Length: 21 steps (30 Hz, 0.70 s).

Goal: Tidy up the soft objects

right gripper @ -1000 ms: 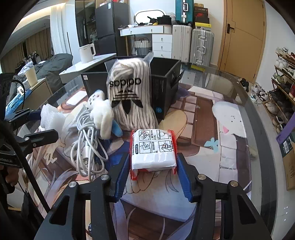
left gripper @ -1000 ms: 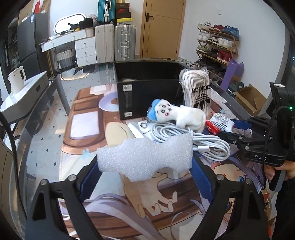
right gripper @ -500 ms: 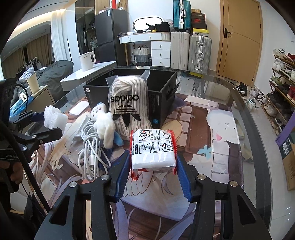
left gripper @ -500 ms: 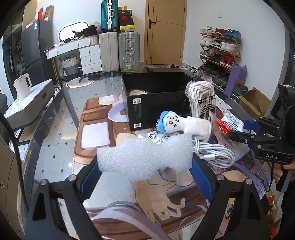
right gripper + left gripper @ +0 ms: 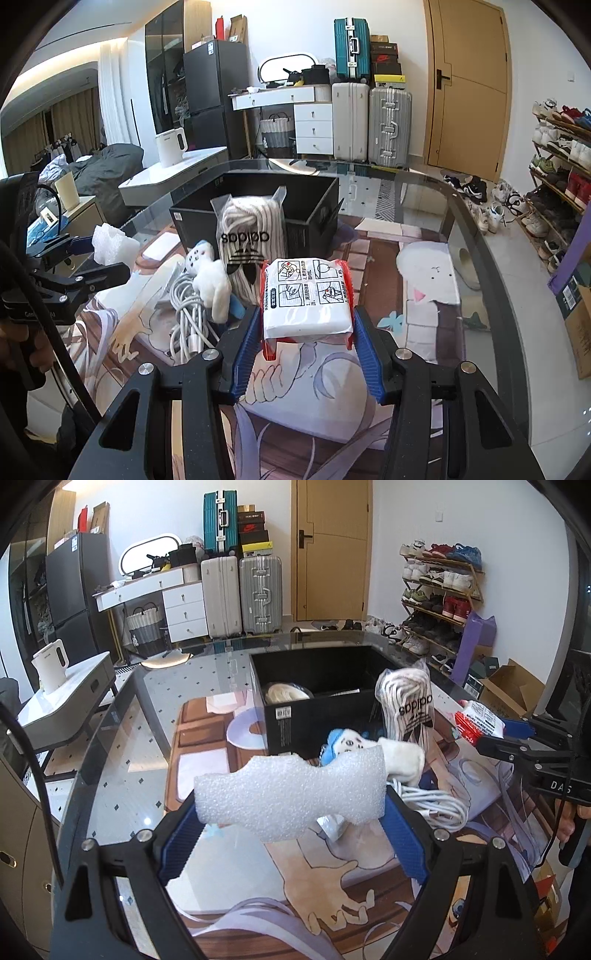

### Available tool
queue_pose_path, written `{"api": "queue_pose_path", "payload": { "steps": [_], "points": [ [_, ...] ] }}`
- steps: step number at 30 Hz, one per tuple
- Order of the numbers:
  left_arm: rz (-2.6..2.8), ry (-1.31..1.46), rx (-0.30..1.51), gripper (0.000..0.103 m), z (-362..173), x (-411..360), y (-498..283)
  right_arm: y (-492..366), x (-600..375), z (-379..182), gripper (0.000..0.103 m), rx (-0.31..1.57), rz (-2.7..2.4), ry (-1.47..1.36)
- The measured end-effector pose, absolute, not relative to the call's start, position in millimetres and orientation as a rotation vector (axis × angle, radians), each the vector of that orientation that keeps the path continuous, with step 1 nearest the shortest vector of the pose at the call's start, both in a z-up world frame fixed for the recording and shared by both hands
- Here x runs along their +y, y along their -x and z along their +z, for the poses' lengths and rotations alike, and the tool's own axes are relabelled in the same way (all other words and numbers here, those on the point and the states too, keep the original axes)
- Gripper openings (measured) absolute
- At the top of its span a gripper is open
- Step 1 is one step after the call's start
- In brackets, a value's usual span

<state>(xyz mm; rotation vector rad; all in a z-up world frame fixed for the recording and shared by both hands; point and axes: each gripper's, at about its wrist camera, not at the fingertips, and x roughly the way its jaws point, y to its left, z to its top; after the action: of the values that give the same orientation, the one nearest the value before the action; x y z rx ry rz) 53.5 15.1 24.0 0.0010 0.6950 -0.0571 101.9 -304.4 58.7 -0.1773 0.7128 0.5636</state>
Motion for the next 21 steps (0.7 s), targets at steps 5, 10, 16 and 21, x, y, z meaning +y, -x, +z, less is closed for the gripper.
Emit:
{"api": "queue_pose_path", "payload": {
  "steps": [5,10,16,21],
  "points": [
    [-0.061,-0.003,0.674,0.090,33.2,14.9,-58.6,-102.2,-306.2,72.9,0.050,0.690,0.560,0.169],
    [-0.066,-0.003,0.655,0.090,40.4,15.3,-62.8,-101.7,-303.9,88.3,0.050,0.663,0.565,0.168],
    [-0.067,-0.006,0.632,0.090,50.8,15.6,-68.1,-107.6,-301.8,104.9,0.050,0.636,0.572,0.168],
    [-0.068,-0.002,0.613,0.090,59.2,17.4,-73.5,-110.0,-294.6,117.4,0.050,0.615,0.584,0.179]
  ]
}}
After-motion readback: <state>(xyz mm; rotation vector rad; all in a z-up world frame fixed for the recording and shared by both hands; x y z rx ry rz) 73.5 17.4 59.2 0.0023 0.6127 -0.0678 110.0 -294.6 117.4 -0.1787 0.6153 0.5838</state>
